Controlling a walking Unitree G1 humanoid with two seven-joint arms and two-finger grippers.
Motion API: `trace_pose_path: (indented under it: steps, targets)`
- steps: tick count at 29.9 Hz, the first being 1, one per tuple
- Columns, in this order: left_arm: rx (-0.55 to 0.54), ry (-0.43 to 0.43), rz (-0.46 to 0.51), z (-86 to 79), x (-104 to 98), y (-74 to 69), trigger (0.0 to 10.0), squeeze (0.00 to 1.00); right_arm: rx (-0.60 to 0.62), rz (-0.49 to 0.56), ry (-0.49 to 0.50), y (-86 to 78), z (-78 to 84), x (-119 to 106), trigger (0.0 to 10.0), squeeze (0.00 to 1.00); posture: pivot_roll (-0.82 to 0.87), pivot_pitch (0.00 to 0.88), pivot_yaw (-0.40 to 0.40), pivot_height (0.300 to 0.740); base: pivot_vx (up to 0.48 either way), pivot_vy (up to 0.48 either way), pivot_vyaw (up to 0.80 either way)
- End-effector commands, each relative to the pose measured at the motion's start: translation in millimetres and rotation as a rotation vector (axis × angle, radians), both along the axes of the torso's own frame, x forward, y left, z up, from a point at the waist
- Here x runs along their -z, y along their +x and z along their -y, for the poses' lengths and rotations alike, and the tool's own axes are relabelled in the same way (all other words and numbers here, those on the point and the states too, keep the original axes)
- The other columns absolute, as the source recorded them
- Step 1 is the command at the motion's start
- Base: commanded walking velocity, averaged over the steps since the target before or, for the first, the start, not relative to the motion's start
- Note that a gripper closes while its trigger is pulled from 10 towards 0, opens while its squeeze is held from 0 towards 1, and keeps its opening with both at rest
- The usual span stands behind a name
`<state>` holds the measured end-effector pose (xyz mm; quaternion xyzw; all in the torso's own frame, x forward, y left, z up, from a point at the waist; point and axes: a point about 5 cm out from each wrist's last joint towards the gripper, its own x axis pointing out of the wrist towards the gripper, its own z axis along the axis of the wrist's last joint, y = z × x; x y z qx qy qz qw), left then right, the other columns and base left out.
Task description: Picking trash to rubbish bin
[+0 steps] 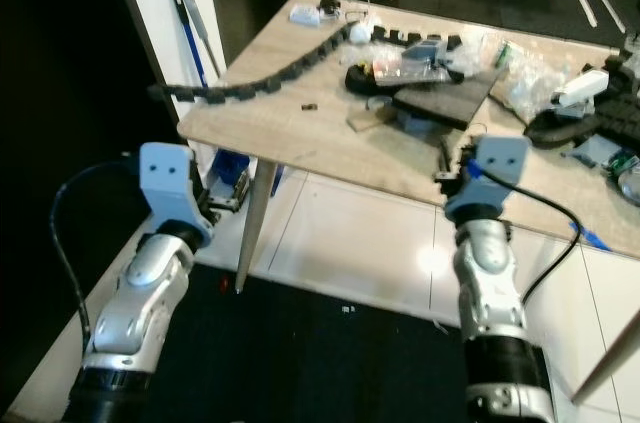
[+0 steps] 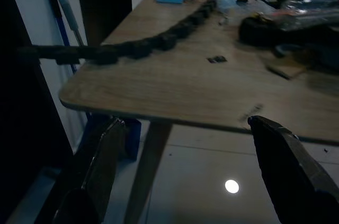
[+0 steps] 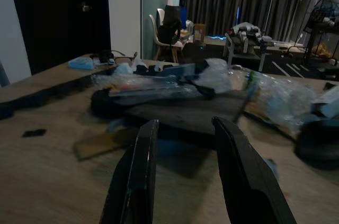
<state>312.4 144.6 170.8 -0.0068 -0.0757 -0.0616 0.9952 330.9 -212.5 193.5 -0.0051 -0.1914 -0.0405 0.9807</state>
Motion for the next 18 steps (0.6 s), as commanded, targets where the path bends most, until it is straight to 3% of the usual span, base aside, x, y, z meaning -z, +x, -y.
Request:
trace_pose_path:
  steps: [1, 5, 9, 18]
  targets:
    - [-0.001, 0.0, -0.011, -1.5, 2.3, 0.1, 10.0, 0.0, -0.007, 0.0, -0.005, -0.6, -2.8, 1.2, 10.0, 0.0, 0.01, 0.12, -0.028, 0.74, 0.319, 0.0, 0.0]
    - [0.001, 0.001, -0.011, -1.2, 2.1, 0.4, 10.0, 0.0, -0.005, -0.012, -0.004, 0.0, -2.4, 2.1, 10.0, 0.0, 0.01, 0.119, -0.026, 0.74, 0.319, 0.0, 0.0]
    - [0.006, 0.002, -0.011, -0.1, 1.9, 0.8, 10.0, 0.0, 0.013, -0.027, 0.0, 0.8, 1.1, 3.6, 10.0, 0.0, 0.01, 0.12, -0.025, 0.74, 0.321, 0.0, -0.8]
    - [0.006, 0.002, -0.01, -0.1, 1.6, 1.3, 10.0, 0.0, 0.015, -0.012, -0.009, 0.3, 1.1, 1.2, 10.0, 0.0, 0.01, 0.121, -0.024, 0.74, 0.321, 0.0, 0.0]
